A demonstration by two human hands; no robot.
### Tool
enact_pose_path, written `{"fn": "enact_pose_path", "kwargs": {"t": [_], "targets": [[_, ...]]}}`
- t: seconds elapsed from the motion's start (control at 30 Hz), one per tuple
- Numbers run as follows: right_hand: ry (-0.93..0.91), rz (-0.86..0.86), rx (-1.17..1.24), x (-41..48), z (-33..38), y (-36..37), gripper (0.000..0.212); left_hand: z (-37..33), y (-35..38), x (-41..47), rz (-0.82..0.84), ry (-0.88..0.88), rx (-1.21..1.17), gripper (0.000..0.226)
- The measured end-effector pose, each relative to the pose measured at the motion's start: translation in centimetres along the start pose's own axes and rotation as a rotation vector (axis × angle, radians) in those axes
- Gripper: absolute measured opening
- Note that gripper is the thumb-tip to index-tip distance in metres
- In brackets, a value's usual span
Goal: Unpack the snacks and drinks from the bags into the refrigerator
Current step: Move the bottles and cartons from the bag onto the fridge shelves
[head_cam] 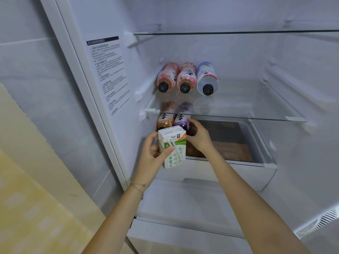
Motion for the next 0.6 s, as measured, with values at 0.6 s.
{"fn": "enact_pose_path", "kwargs": {"t": [0.6], "targets": [[0.017, 0.048, -0.045, -0.36, -0.02, -0.38, 0.067, -0.2, 0.8, 0.12, 0.022, 0.014, 0.05, 0.034]]}}
Point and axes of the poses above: each hand's wrist, its own x-axis towards the middle knuckle, its own y-axis out of the palm, z = x × y, the point moved 9 cm from there along x, towards the middle knuckle, and after that the axes turned 9 degrees about x, right-handed, at the moved point
